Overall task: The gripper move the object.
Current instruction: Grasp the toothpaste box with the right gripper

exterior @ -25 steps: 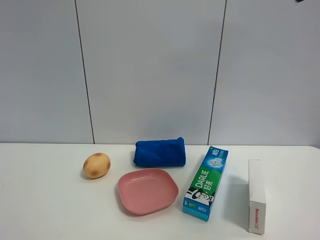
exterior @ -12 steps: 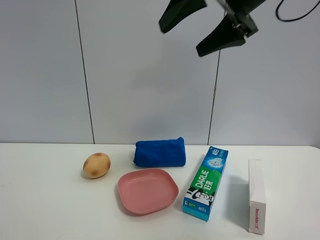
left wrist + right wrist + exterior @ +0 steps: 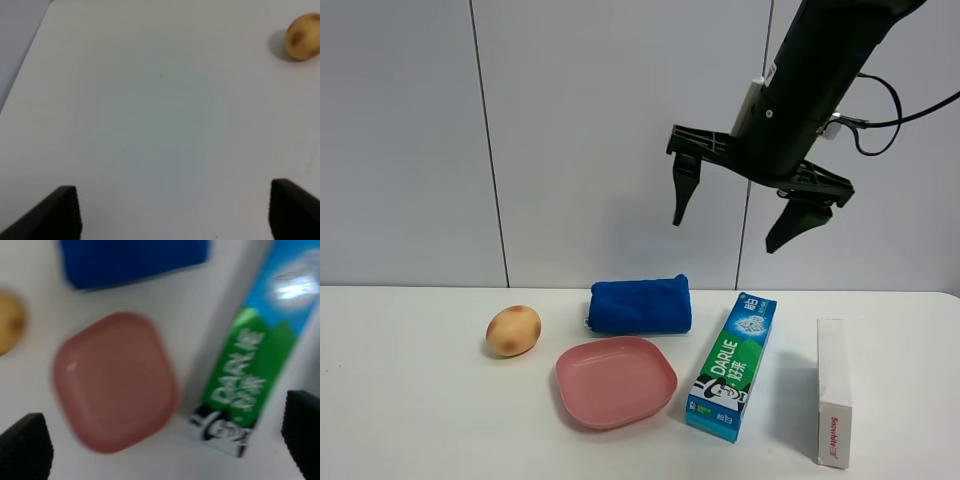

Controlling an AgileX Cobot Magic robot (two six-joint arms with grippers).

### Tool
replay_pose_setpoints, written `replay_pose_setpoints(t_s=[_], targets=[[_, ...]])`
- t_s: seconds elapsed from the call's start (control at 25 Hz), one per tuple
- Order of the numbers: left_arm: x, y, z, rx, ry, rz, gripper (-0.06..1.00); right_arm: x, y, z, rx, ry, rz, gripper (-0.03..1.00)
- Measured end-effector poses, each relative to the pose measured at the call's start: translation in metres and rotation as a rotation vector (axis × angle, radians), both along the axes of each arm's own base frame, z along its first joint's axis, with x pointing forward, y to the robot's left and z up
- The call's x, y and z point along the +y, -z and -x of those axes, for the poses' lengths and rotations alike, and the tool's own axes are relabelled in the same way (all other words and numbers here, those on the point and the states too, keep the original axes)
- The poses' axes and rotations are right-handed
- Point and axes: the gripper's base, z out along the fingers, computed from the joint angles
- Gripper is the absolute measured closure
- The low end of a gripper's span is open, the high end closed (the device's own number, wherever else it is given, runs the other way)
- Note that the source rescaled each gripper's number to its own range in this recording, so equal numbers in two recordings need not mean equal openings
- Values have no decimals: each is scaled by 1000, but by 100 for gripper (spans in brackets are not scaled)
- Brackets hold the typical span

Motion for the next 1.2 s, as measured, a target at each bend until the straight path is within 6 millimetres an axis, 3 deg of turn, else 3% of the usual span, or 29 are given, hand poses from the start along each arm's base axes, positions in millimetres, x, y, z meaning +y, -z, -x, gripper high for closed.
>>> replay_pose_setpoints(t_s=[0.2, 0.48, 1.2], targets=[[0, 0, 0, 0, 0, 0, -6, -8, 12, -9, 10, 135, 48, -3], [0, 0, 0, 0, 0, 0, -6, -15, 55, -24, 137, 235, 135, -3], [0, 0, 0, 0, 0, 0, -6, -6, 135, -49, 206, 248, 140, -2]])
